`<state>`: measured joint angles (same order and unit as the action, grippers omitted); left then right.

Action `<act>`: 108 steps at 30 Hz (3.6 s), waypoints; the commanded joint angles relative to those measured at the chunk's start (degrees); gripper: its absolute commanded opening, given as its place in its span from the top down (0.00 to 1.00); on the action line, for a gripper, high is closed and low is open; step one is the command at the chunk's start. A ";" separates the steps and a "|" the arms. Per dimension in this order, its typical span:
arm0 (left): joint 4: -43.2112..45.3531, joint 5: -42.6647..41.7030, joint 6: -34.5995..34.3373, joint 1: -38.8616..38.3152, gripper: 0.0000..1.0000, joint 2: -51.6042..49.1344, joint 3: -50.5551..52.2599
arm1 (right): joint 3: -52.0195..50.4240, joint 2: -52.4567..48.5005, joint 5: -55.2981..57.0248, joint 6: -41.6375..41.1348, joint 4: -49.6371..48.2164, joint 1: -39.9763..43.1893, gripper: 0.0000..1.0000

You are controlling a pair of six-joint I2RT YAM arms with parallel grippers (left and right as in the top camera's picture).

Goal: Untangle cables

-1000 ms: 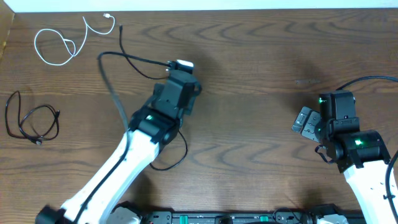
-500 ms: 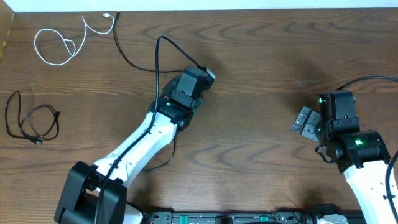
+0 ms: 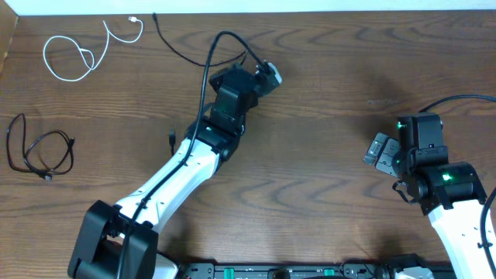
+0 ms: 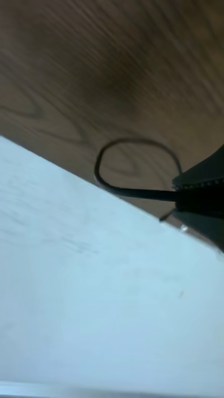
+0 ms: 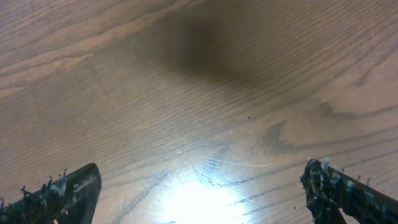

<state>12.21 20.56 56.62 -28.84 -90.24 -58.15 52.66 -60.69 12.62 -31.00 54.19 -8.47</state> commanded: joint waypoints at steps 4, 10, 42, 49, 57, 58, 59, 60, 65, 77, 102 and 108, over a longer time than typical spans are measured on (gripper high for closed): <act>-3.56 -4.48 6.84 3.39 0.93 -1.92 -0.57 | 0.09 0.35 0.50 -0.68 0.07 0.37 0.01; -9.49 -4.90 -10.86 4.35 0.84 -5.38 -0.57 | 0.09 0.35 0.50 -0.68 0.07 0.37 0.01; -31.47 -9.49 -77.79 15.78 0.04 22.18 -0.59 | 0.09 0.35 0.50 -0.68 0.07 0.39 0.01; -48.37 -9.35 -84.94 23.19 0.04 17.70 -0.57 | 0.09 0.35 0.50 -0.68 0.07 0.37 0.01; -53.37 -9.31 -85.00 23.21 0.04 8.20 -0.57 | 0.09 0.35 0.50 -0.68 0.07 0.39 0.01; -53.81 -9.11 -85.02 23.41 0.04 6.86 -0.57 | 0.09 0.35 0.50 -0.68 0.07 0.39 0.01; -54.16 -9.14 -85.05 23.76 0.04 5.57 -0.57 | 0.09 0.35 0.50 -0.68 0.07 0.39 0.01; -54.18 -9.14 -85.13 24.11 0.04 4.50 -0.57 | 0.09 0.35 0.50 -0.68 0.07 0.39 0.01; -53.77 -9.68 -88.72 27.41 0.08 -0.55 -0.57 | 0.09 0.35 0.50 -0.68 0.07 0.37 0.01; -53.66 -14.08 -88.63 30.16 0.46 -2.25 -0.02 | 0.09 0.35 0.50 -0.68 0.07 0.39 0.01; -36.22 -14.10 -86.95 30.16 0.92 -1.40 3.87 | 0.09 0.35 0.50 -0.68 0.07 0.39 0.01; -24.06 -14.23 -85.99 30.05 0.92 3.67 3.80 | 0.09 0.35 0.50 -0.68 0.07 0.39 0.01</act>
<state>-15.46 6.28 -30.98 1.08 -90.72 -54.33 52.66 -60.69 12.64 -31.03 54.19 -8.47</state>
